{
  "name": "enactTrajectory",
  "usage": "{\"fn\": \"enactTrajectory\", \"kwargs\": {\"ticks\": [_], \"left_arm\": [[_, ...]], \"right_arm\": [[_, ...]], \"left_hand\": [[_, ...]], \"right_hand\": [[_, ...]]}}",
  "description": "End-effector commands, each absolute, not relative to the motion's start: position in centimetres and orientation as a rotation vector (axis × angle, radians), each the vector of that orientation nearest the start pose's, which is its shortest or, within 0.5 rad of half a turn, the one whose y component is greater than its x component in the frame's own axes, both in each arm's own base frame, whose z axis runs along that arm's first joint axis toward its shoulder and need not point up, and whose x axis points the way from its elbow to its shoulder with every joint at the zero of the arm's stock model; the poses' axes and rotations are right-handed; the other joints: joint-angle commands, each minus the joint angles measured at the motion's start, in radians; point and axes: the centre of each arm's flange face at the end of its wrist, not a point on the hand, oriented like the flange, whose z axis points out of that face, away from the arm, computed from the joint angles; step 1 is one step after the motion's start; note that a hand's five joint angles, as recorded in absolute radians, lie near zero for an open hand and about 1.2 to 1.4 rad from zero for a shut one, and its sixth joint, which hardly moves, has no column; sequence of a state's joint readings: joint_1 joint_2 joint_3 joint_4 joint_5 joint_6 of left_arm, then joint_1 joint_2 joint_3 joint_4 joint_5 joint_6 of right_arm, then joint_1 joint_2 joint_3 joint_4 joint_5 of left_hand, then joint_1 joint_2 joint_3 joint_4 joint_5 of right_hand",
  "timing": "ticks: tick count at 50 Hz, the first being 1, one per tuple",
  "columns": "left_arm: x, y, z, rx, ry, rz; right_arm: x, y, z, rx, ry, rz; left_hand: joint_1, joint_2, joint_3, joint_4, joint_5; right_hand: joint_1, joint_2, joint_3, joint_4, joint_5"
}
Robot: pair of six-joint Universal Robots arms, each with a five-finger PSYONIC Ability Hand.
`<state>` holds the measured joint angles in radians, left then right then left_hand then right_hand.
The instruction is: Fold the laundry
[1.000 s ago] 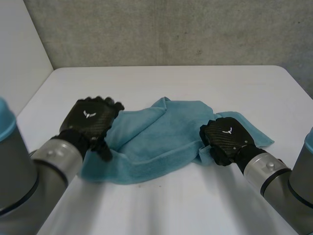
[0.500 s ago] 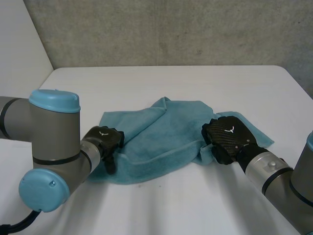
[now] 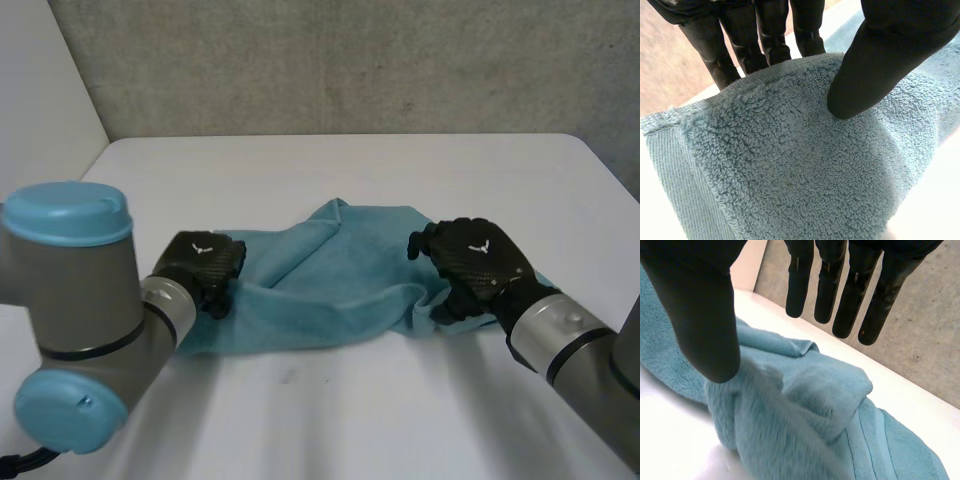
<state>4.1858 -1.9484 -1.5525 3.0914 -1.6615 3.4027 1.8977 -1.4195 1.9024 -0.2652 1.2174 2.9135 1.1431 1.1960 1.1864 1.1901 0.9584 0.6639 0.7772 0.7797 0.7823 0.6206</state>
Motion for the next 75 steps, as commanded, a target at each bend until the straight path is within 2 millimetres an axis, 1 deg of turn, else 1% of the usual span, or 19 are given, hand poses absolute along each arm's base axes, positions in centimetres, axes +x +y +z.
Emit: {"fn": "enactTrajectory", "kwargs": {"ticks": [1, 5, 9, 13, 18, 23, 24, 28, 31, 33, 34, 38, 40, 46, 50, 53, 59, 72, 75], "left_arm": [[-26.1, -21.2, 21.4, 0.918, 2.421, -1.895], [-24.9, -21.2, 22.0, 0.917, 2.352, -1.898], [-23.8, -21.6, 22.8, 0.894, 2.274, -1.923], [-22.9, -22.2, 23.6, 0.841, 2.236, -1.948], [-21.8, -23.0, 24.4, 0.777, 2.213, -1.961], [-20.9, -23.7, 24.5, 0.727, 2.208, -1.951], [-20.7, -23.9, 24.5, 0.718, 2.205, -1.951], [-20.0, -24.8, 24.3, 0.678, 2.203, -1.936], [-19.7, -25.3, 24.1, 0.66, 2.199, -1.933], [-19.6, -25.9, 23.5, 0.653, 2.205, -1.921], [-19.6, -25.9, 23.5, 0.653, 2.205, -1.921], [-19.6, -26.6, 22.6, 0.653, 2.223, -1.895], [-19.4, -27.1, 22.1, 0.643, 2.234, -1.874], [-19.2, -27.6, 21.5, 0.636, 2.247, -1.852], [-19.1, -27.7, 21.4, 0.635, 2.25, -1.848], [-19.2, -27.7, 21.3, 0.637, 2.25, -1.849], [-19.2, -28.0, 21.4, 0.631, 2.237, -1.864], [-19.2, -27.9, 21.3, 0.632, 2.24, -1.86], [-19.2, -27.9, 21.2, 0.632, 2.241, -1.858]], "right_arm": [[22.8, -24.8, 23.3, -0.684, 2.102, -1.672], [21.9, -26.1, 25.0, -0.709, 2.125, -1.718], [21.9, -26.8, 25.2, -0.818, 2.16, -1.732], [21.9, -27.6, 23.8, -0.949, 2.21, -1.715], [21.8, -27.4, 22.3, -1.126, 2.234, -1.694], [20.7, -27.1, 20.5, -1.188, 2.277, -1.664], [19.9, -27.6, 20.1, -1.176, 2.291, -1.688], [18.6, -28.6, 19.1, -1.141, 2.29, -1.742], [18.2, -28.8, 18.7, -1.127, 2.292, -1.742], [17.7, -28.9, 17.2, -1.108, 2.299, -1.696], [17.7, -28.9, 17.2, -1.108, 2.299, -1.695], [17.2, -29.2, 15.0, -1.081, 2.321, -1.592], [16.9, -29.5, 14.3, -1.066, 2.332, -1.569], [16.6, -29.9, 13.4, -1.058, 2.348, -1.543], [16.6, -30.1, 12.2, -1.056, 2.359, -1.519], [16.7, -30.4, 11.9, -1.055, 2.351, -1.537], [16.6, -31.6, 12.2, -1.058, 2.324, -1.63], [16.6, -32.9, 13.0, -0.995, 2.309, -1.673], [16.6, -33.3, 12.6, -0.986, 2.313, -1.665]], "left_hand": [[0.253, 0.2, 0.21, 0.206, 0.263], [0.253, 0.2, 0.21, 0.206, 0.263], [0.253, 0.2, 0.21, 0.206, 0.263], [0.253, 0.2, 0.21, 0.206, 0.263], [0.253, 0.2, 0.21, 0.206, 0.263], [0.253, 0.2, 0.21, 0.206, 0.263], [0.253, 0.2, 0.21, 0.206, 0.263], [0.253, 0.2, 0.21, 0.206, 0.263], [0.253, 0.2, 0.21, 0.206, 0.263], [0.253, 0.2, 0.21, 0.206, 0.263], [0.253, 0.2, 0.21, 0.206, 0.263], [0.253, 0.2, 0.21, 0.206, 0.263], [0.253, 0.2, 0.21, 0.206, 0.263], [0.253, 0.2, 0.21, 0.206, 0.263], [0.253, 0.2, 0.21, 0.206, 0.263], [0.253, 0.2, 0.21, 0.206, 0.263], [0.253, 0.2, 0.21, 0.206, 0.263], [0.253, 0.2, 0.21, 0.206, 0.263], [0.253, 0.2, 0.21, 0.206, 0.263]], "right_hand": [[-0.212, -0.325, -0.328, -0.33, -0.343], [-0.218, -0.331, -0.334, -0.336, -0.349], [-0.2, -0.314, -0.316, -0.319, -0.332], [-0.188, -0.302, -0.304, -0.307, -0.32], [-0.185, -0.299, -0.301, -0.304, -0.317], [-0.185, -0.299, -0.301, -0.304, -0.317], [-0.185, -0.299, -0.301, -0.304, -0.317], [-0.191, -0.305, -0.307, -0.31, -0.323], [-0.197, -0.31, -0.313, -0.316, -0.329], [-0.218, -0.331, -0.334, -0.336, -0.349], [-0.218, -0.331, -0.334, -0.336, -0.349], [-0.227, -0.34, -0.342, -0.345, -0.358], [-0.212, -0.325, -0.328, -0.33, -0.343], [-0.188, -0.302, -0.304, -0.307, -0.32], [-0.162, -0.275, -0.278, -0.281, -0.293], [-0.127, -0.24, -0.243, -0.245, -0.258], [-0.048, -0.161, -0.163, -0.166, -0.179], [-0.039, -0.152, -0.155, -0.157, -0.17], [0.008, -0.105, -0.108, -0.111, -0.123]]}}
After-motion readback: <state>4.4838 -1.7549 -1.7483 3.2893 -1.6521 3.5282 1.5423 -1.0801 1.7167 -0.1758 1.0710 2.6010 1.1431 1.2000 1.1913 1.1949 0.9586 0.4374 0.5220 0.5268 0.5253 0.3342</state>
